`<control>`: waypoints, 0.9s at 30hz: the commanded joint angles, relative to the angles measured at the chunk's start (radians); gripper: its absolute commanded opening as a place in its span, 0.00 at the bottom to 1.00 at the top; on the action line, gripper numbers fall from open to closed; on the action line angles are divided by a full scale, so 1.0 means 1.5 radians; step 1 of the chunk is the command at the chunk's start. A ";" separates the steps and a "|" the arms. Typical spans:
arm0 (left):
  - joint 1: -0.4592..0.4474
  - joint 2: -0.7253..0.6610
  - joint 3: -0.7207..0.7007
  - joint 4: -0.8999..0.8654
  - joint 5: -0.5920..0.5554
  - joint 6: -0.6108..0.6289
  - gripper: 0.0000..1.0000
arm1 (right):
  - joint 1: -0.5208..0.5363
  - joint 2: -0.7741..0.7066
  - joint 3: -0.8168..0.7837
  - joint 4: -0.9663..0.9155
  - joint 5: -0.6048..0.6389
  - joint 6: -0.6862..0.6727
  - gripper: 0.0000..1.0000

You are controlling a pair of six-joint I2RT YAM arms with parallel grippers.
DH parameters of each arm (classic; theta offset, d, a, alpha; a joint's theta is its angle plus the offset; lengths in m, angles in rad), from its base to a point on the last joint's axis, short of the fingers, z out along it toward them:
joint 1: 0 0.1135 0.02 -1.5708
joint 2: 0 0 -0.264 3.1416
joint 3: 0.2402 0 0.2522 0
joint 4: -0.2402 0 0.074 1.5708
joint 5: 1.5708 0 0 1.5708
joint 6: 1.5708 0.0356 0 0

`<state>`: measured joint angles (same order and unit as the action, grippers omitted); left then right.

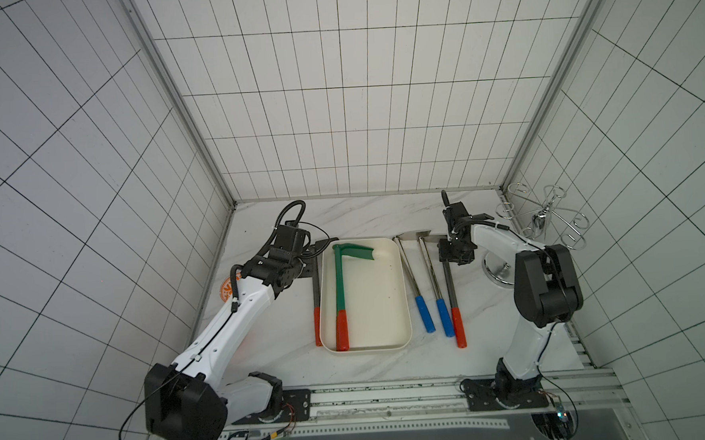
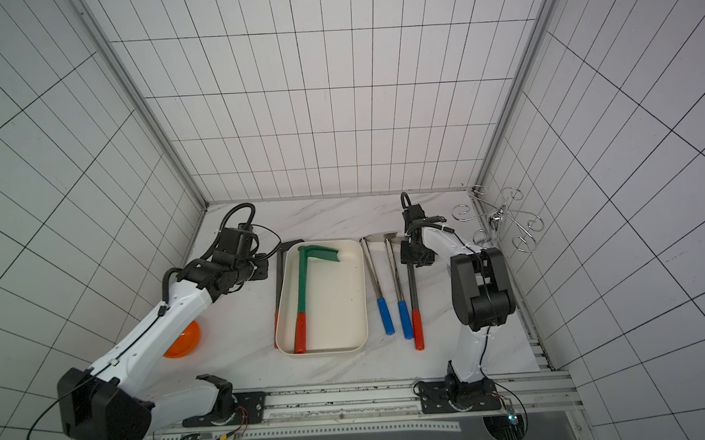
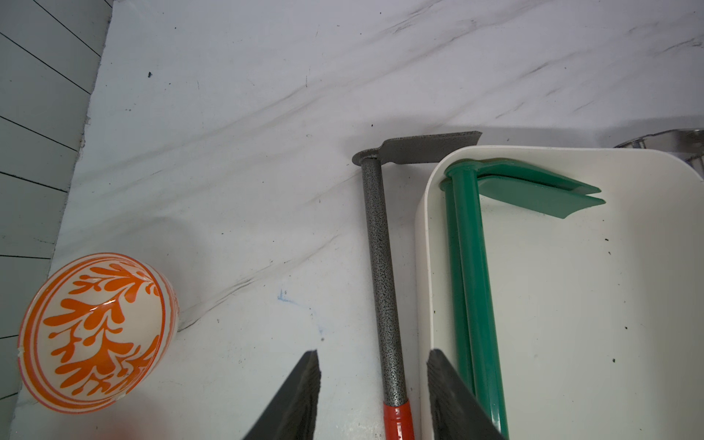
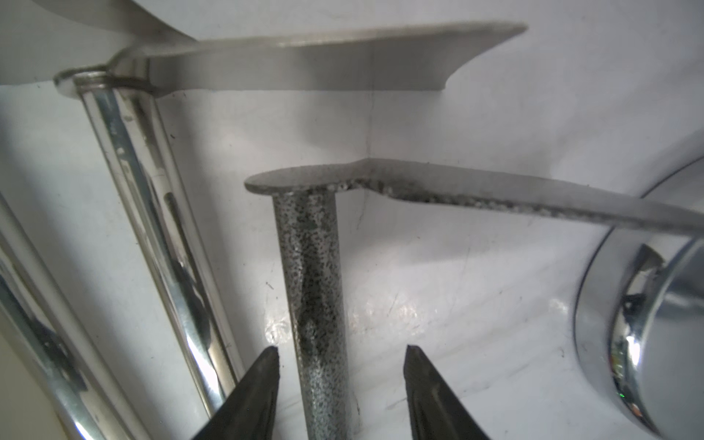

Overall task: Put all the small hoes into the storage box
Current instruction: Pick up the hoe from the center of the board.

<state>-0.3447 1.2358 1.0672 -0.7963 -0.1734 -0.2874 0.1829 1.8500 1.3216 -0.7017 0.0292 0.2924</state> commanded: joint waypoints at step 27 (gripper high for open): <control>0.004 0.000 0.005 0.006 0.009 0.001 0.48 | 0.032 0.005 0.050 -0.010 0.073 0.002 0.46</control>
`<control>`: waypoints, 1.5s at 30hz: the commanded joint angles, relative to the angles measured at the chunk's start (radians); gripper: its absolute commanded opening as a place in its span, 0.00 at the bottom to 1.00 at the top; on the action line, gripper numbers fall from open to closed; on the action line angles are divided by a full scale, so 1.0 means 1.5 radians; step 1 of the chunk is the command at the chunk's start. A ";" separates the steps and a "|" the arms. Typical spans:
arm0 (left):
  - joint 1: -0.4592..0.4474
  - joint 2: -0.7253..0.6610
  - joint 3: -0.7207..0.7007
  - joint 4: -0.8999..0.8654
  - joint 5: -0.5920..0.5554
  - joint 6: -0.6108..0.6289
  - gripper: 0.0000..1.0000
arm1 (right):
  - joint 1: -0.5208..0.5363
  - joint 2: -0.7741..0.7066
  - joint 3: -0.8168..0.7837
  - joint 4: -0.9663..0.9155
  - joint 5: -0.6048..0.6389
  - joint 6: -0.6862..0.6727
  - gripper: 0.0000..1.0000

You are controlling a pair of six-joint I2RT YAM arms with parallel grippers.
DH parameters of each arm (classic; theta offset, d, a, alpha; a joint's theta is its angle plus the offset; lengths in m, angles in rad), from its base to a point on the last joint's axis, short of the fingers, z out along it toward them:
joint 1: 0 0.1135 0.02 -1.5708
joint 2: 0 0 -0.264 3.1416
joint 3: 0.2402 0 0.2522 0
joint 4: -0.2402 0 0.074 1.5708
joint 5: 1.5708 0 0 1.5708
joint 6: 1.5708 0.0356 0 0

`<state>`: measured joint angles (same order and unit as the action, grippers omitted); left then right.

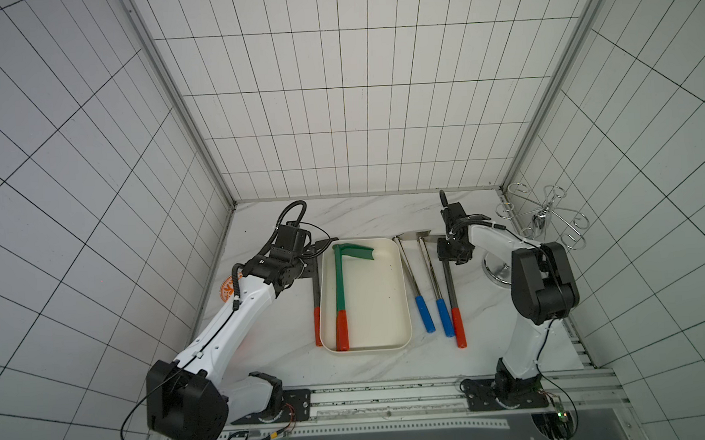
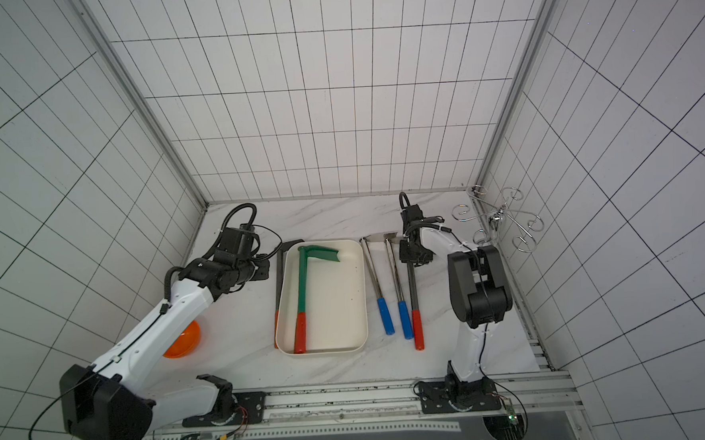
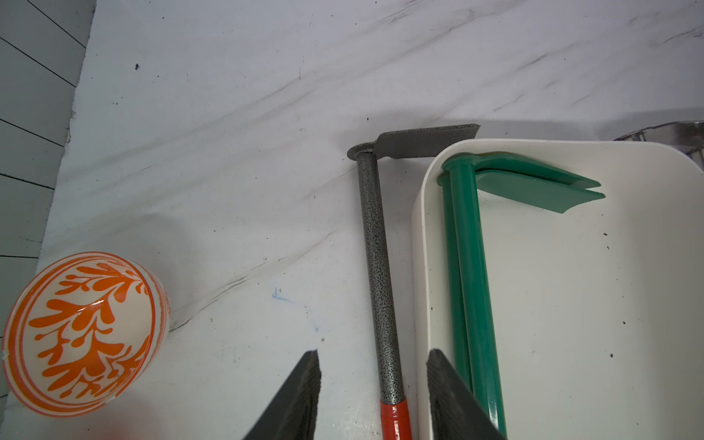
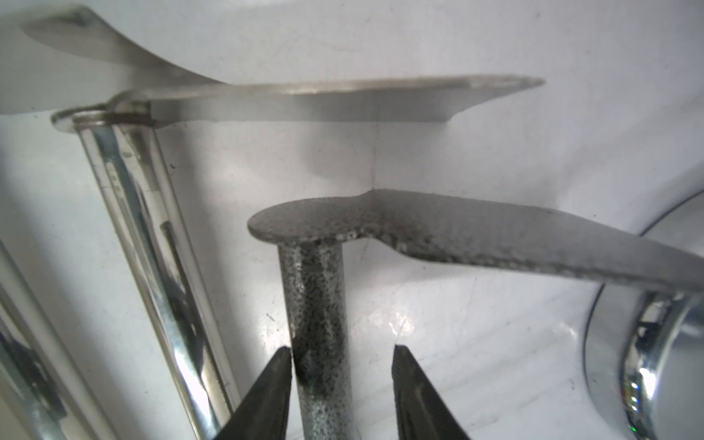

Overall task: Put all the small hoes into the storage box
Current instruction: Pick up the hoe from the center of the board.

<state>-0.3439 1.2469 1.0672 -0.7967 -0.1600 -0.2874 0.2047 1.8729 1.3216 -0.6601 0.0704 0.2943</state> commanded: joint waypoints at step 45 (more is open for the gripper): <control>0.003 -0.014 -0.006 0.011 0.000 0.003 0.48 | 0.029 0.069 0.039 -0.030 0.066 0.030 0.44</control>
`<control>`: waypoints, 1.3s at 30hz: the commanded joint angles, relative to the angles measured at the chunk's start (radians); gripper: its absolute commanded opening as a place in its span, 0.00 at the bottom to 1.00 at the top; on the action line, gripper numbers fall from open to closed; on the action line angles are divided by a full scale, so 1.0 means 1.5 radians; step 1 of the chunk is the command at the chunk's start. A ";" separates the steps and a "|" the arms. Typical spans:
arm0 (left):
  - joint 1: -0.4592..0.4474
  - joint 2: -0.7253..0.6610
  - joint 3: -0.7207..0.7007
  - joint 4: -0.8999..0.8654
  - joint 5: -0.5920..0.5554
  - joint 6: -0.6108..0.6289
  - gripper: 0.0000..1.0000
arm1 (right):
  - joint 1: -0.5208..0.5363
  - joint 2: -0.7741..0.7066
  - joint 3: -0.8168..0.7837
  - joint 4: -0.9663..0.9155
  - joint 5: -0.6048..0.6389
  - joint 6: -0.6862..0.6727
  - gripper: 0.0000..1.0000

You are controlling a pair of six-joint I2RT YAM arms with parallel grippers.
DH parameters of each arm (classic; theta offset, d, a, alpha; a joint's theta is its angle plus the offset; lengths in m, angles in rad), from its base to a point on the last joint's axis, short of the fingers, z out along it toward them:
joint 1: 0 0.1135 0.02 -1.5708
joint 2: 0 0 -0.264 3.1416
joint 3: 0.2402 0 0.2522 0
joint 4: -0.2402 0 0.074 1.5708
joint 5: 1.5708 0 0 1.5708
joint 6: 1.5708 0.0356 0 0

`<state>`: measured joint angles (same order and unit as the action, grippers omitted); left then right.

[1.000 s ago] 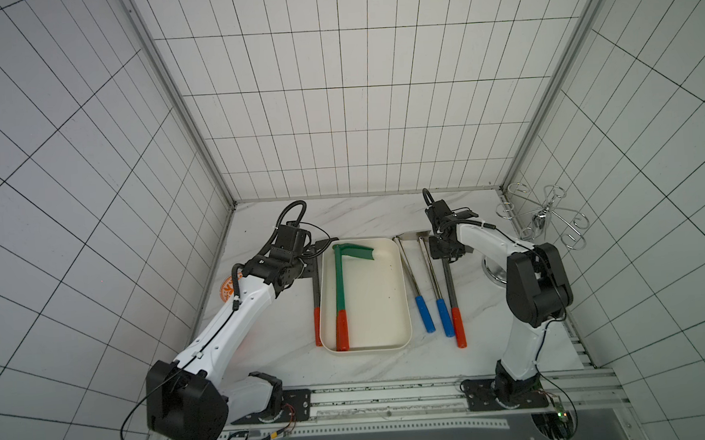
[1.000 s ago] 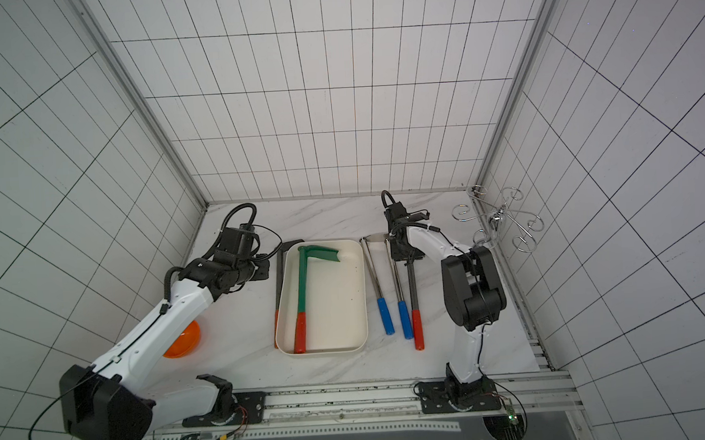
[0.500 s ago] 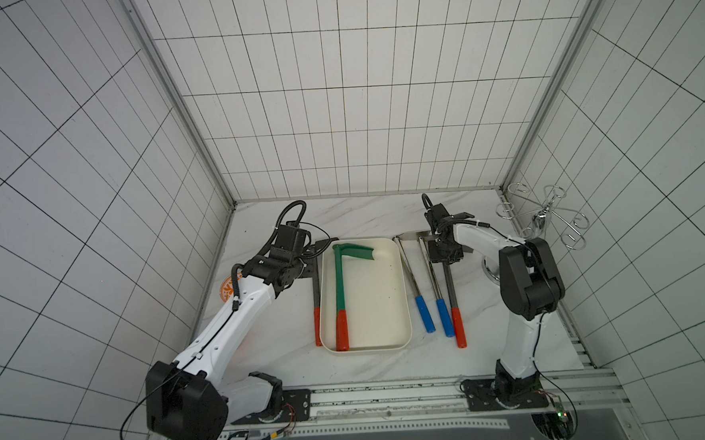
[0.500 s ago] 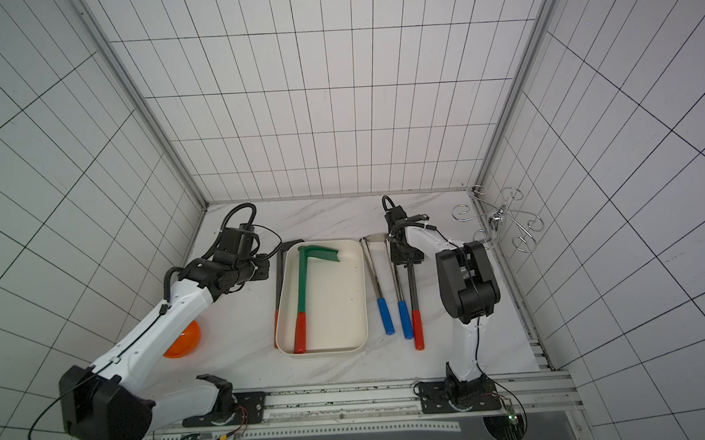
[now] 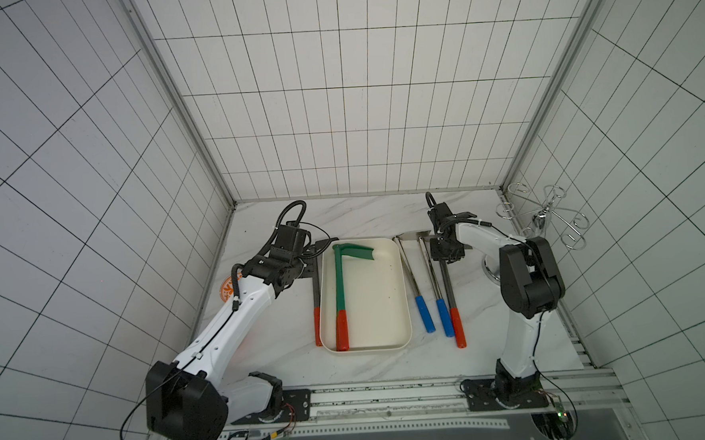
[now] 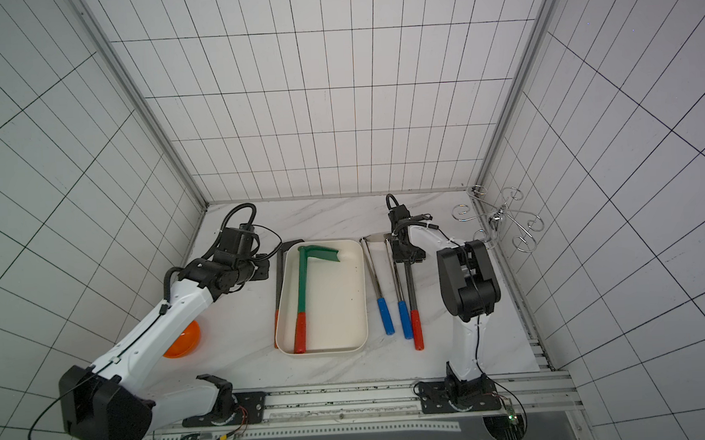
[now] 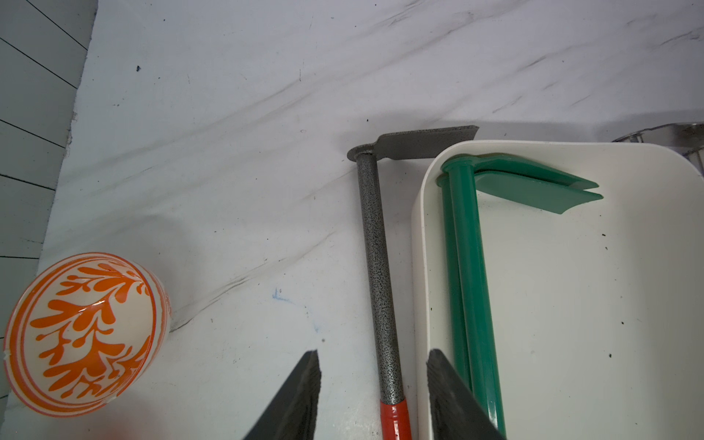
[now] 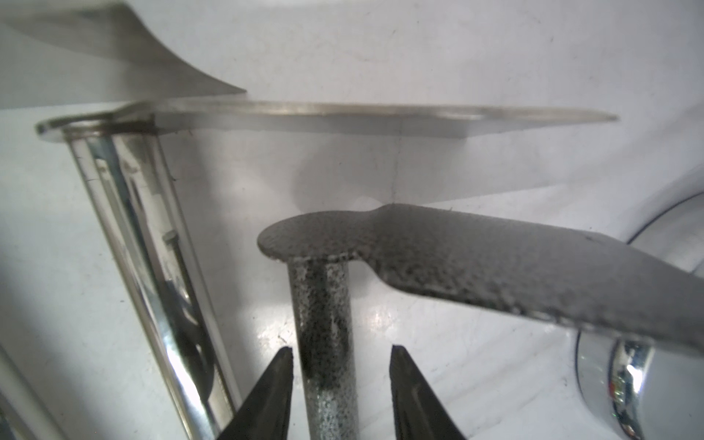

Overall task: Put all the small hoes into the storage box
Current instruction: Pick up the hoe from the center of the board.

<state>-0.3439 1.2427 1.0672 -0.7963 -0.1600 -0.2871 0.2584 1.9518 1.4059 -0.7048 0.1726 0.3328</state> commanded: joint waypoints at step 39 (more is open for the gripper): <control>0.003 -0.010 -0.004 0.010 0.001 0.004 0.48 | 0.004 0.052 0.015 -0.013 0.003 -0.028 0.18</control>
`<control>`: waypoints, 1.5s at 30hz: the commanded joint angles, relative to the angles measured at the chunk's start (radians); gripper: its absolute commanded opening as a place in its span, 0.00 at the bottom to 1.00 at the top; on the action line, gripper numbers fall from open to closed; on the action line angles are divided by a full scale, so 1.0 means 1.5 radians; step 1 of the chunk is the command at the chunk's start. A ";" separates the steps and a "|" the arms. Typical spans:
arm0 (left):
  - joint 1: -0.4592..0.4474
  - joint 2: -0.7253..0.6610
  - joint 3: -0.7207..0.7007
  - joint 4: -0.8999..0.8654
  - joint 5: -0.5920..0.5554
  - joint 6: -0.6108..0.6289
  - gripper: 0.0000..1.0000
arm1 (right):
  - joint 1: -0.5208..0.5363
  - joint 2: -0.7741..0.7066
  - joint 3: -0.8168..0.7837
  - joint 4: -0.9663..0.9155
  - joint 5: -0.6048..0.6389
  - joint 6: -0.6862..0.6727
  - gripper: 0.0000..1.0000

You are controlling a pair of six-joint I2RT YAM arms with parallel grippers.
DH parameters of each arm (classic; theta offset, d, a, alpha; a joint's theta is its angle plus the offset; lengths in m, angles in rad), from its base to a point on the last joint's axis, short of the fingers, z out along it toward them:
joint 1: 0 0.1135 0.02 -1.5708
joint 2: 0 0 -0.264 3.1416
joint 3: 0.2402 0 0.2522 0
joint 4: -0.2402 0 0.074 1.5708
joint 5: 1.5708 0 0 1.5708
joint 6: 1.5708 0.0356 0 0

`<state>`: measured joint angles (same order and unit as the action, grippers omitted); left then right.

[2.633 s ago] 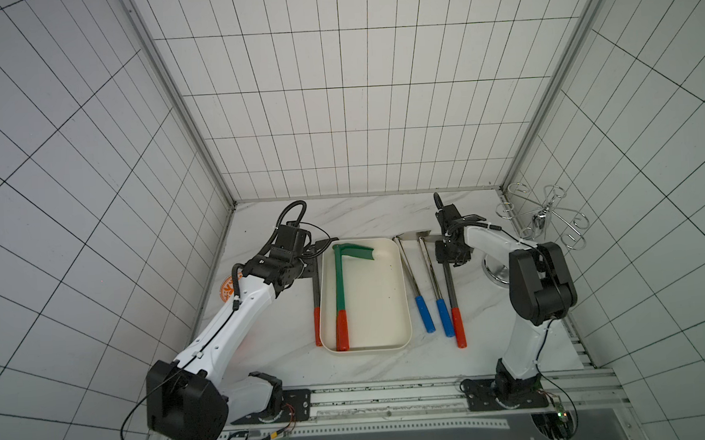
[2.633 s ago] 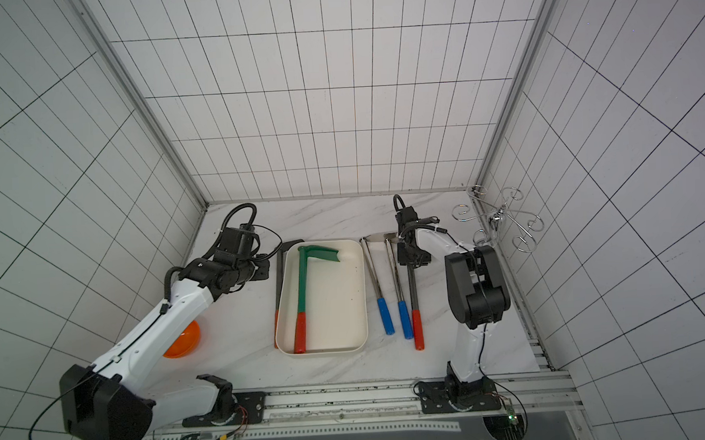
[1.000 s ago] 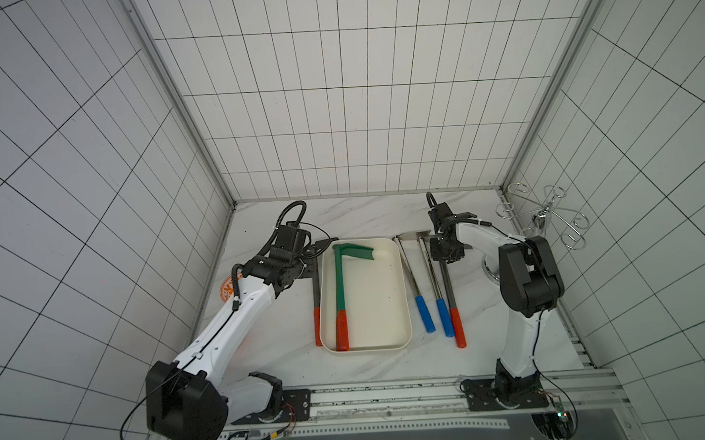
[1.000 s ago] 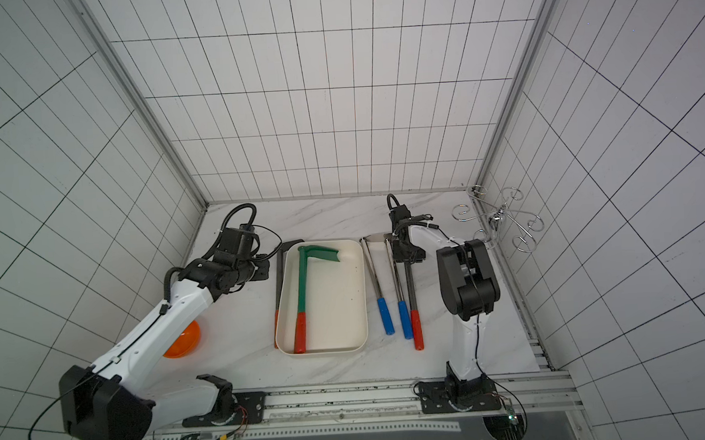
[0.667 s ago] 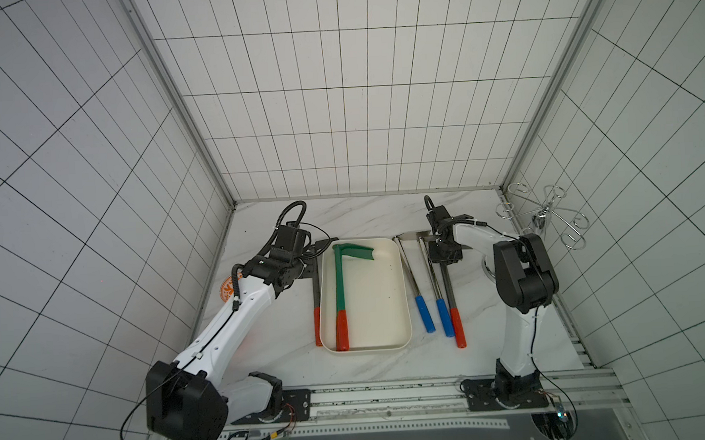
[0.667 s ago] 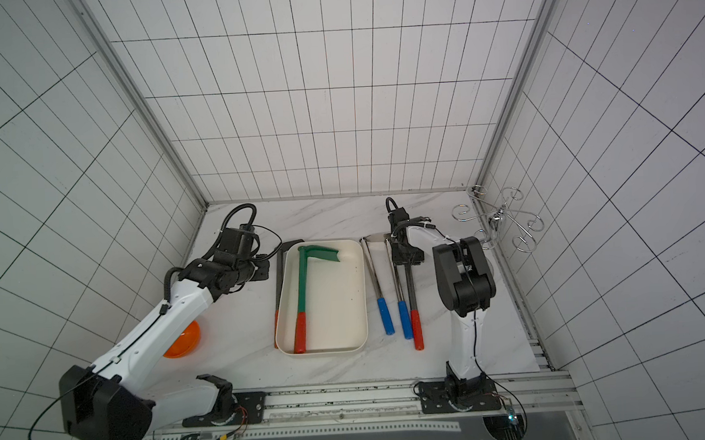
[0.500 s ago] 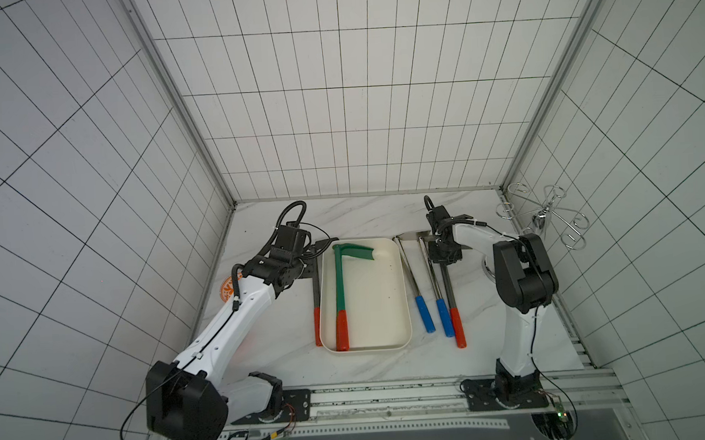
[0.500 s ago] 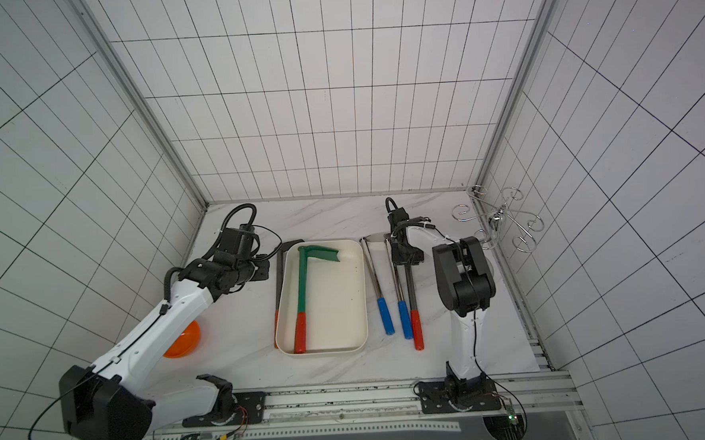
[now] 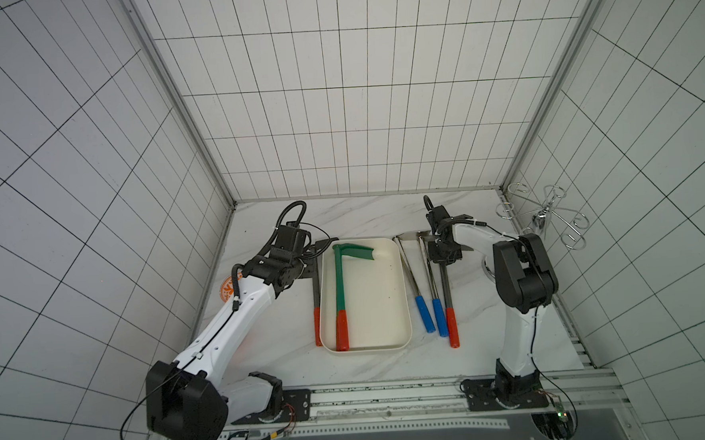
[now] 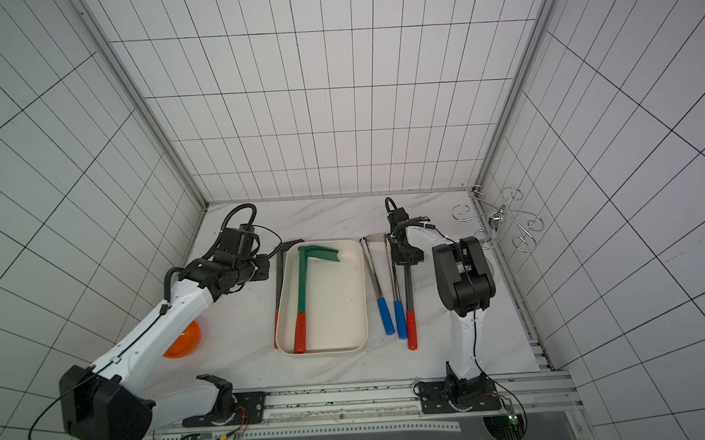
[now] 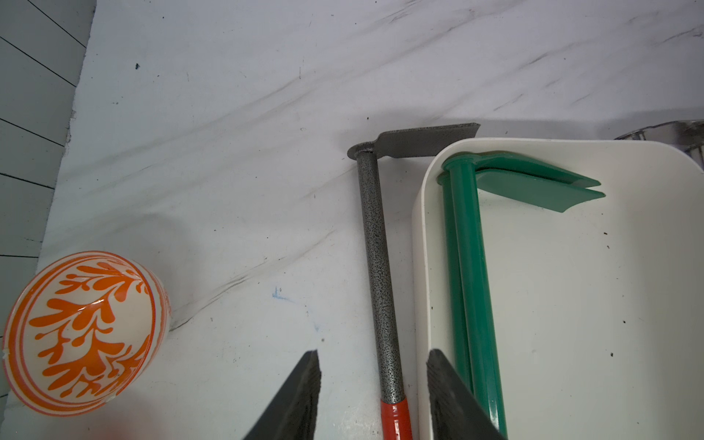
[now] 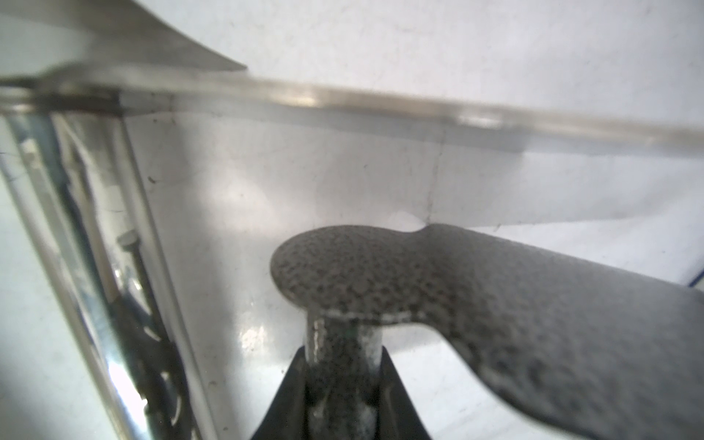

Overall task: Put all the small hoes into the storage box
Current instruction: Pick up the hoe from the center of the board.

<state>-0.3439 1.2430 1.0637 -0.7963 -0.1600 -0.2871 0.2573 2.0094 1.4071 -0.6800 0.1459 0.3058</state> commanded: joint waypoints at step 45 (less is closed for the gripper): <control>0.003 -0.057 0.004 -0.015 -0.020 -0.018 0.48 | 0.150 -0.166 0.247 -0.181 -0.137 0.134 0.00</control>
<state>-0.3439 1.1824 1.0634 -0.8234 -0.1677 -0.2989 0.4377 1.7805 1.6104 -0.9218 -0.0147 0.4435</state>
